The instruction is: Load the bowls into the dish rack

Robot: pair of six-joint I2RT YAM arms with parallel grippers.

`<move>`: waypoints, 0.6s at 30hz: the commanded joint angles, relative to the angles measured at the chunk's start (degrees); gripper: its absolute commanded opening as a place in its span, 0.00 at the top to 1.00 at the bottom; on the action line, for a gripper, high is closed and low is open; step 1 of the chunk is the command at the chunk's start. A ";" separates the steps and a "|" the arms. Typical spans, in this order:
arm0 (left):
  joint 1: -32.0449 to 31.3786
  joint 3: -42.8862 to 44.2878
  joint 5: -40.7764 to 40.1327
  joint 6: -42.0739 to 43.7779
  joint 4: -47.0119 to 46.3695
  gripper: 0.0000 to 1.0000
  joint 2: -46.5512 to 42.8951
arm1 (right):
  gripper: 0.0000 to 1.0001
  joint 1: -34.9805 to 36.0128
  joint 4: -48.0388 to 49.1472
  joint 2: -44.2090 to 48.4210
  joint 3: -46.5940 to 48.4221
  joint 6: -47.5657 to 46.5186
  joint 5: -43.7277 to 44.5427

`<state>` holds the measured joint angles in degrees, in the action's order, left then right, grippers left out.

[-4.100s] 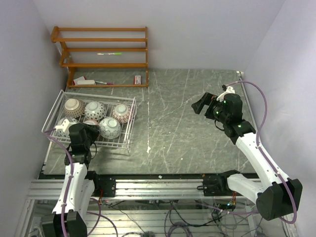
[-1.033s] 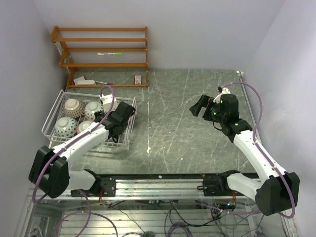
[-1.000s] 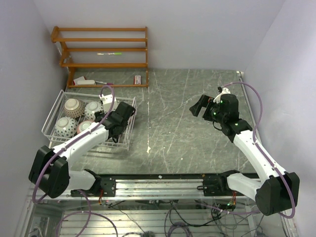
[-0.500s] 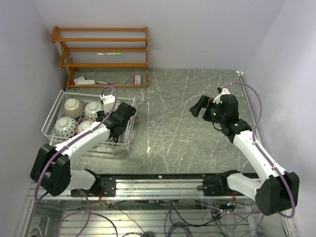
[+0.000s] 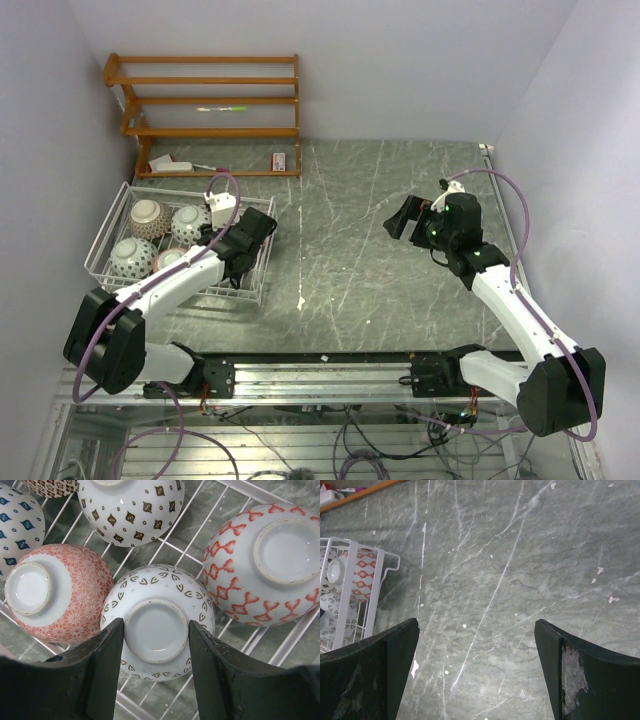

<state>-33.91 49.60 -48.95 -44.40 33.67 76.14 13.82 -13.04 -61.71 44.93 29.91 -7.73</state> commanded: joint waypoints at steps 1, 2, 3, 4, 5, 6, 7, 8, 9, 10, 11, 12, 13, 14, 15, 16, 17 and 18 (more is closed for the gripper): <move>-0.23 -0.62 1.26 -1.19 -1.25 0.49 -0.69 | 0.00 -0.37 1.78 0.20 -0.63 -0.51 0.33; -0.23 -0.65 1.73 -1.15 -1.32 0.49 -1.17 | 0.00 -0.35 1.86 0.20 -0.71 -0.47 0.28; -0.25 -0.62 2.20 -1.24 -1.36 0.49 -1.78 | 0.00 -0.37 1.89 0.17 -0.72 -0.47 0.34; -0.27 -0.56 2.71 -1.18 -1.41 0.49 -2.35 | 0.00 -0.31 1.94 0.14 -0.72 -0.47 0.32; -0.28 -0.31 3.12 -1.19 -1.30 0.49 -2.92 | 0.00 -0.29 1.88 0.18 -0.72 -0.47 0.33; -0.28 0.01 3.34 -1.24 -0.95 0.49 -3.50 | 0.00 -0.33 1.92 0.14 -0.72 -0.41 0.33; -0.28 0.39 3.50 -1.24 -0.49 0.49 -4.11 | 0.00 -0.33 1.96 0.18 -0.76 -0.38 0.36; -0.28 0.82 3.69 -1.23 -0.05 0.49 -4.82 | 0.00 -0.31 1.98 0.13 -0.80 -0.38 0.39; -0.28 1.25 3.82 -1.13 0.25 0.49 -5.68 | 0.00 -0.29 1.97 0.12 -0.81 -0.38 0.43; -0.22 1.55 4.09 -1.00 0.57 0.49 -6.52 | 0.00 -0.34 2.01 0.10 -0.81 -0.38 0.38; -0.27 1.81 4.28 -1.01 0.80 0.49 -7.48 | 0.00 -0.31 2.05 0.07 -0.81 -0.31 0.42; -0.21 2.01 4.54 -0.95 1.00 0.49 -8.30 | 0.00 -0.34 2.09 0.03 -0.89 -0.29 0.29; -0.20 2.07 4.82 -0.88 1.14 0.50 -9.39 | 0.00 -0.33 2.13 0.05 -0.89 -0.29 0.32; -0.27 2.13 5.23 -0.86 1.26 0.50 -10.07 | 0.00 -0.33 2.22 -0.03 -0.96 -0.22 0.29; -0.23 2.03 5.64 -0.85 1.30 0.50 -10.58 | 0.00 -0.36 2.29 -0.05 -0.98 -0.17 0.28; -0.26 1.83 6.23 -0.90 1.27 0.50 -10.98 | 0.00 -0.30 2.31 -0.09 -0.98 -0.12 0.25; -0.28 1.44 6.86 -0.79 0.97 0.50 -11.18 | 0.00 -0.32 2.31 -0.12 -0.98 -0.12 0.20; -0.28 1.05 7.17 -0.94 0.65 0.50 -11.34 | 0.00 -0.36 2.38 -0.16 -1.03 -0.12 0.09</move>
<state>-33.91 49.45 -43.03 -44.60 35.62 66.43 13.82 -12.60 -61.71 44.53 29.93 -7.73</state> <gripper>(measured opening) 0.586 0.999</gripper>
